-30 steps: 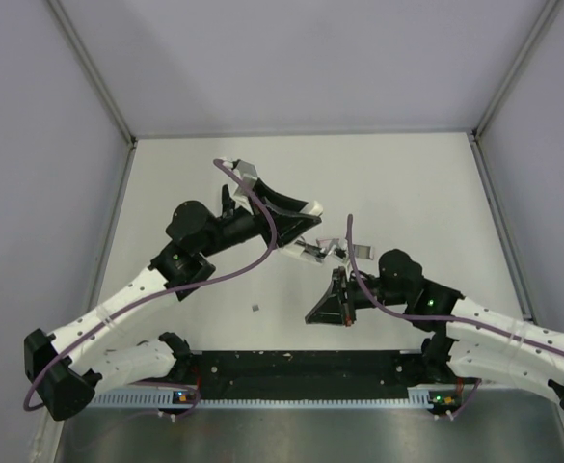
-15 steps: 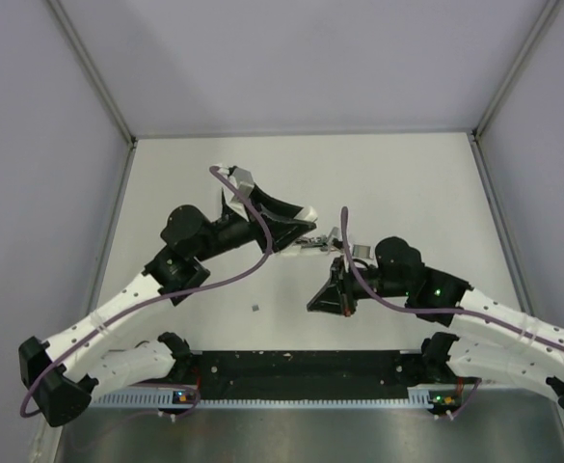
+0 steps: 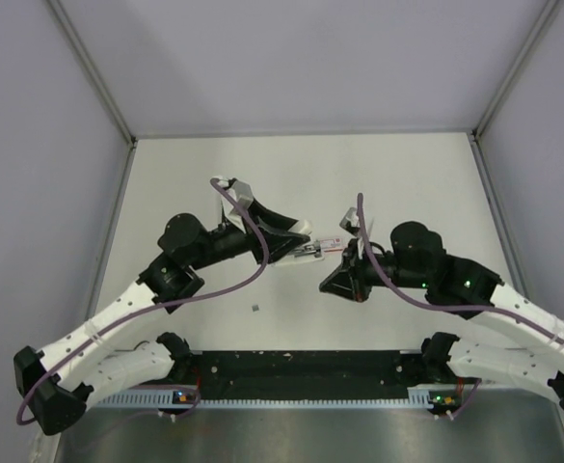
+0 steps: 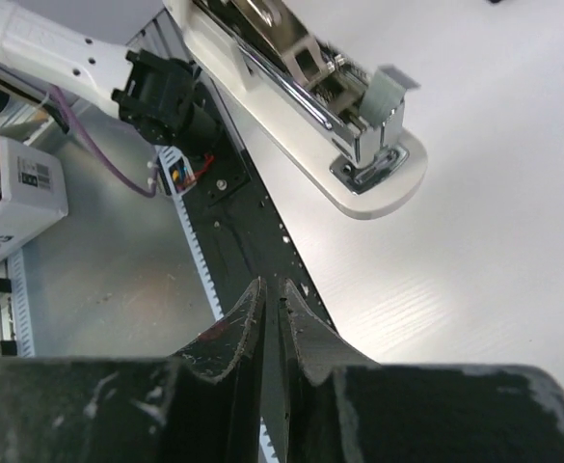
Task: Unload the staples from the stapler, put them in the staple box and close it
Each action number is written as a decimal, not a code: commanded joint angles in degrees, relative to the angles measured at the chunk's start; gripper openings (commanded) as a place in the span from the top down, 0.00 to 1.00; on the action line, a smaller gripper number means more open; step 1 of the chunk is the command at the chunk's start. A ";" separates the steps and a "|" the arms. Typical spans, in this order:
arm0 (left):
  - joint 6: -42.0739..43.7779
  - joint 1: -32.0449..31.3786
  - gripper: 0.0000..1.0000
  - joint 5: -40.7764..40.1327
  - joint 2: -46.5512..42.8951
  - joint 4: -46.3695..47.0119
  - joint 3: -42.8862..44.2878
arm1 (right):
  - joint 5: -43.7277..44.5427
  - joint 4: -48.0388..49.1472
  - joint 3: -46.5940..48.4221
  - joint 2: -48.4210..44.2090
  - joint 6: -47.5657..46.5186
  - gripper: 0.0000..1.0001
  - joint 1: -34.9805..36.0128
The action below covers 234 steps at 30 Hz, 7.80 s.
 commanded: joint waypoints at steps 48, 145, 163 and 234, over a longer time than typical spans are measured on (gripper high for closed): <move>-0.69 0.02 1.00 -14.16 -0.90 0.38 1.38 | 18.12 16.34 7.19 12.11 -2.71 1.00 0.75; -3.50 -0.07 1.00 -34.82 3.06 10.40 -5.56 | 25.60 35.94 -4.42 22.91 6.34 1.00 -2.86; -9.92 -0.07 1.00 -24.90 3.67 8.82 -6.97 | 22.35 42.36 0.50 24.32 4.76 1.00 -4.00; 0.81 17.51 0.89 -44.67 54.02 -5.05 19.04 | 19.27 18.19 -13.56 3.49 4.05 0.82 -3.91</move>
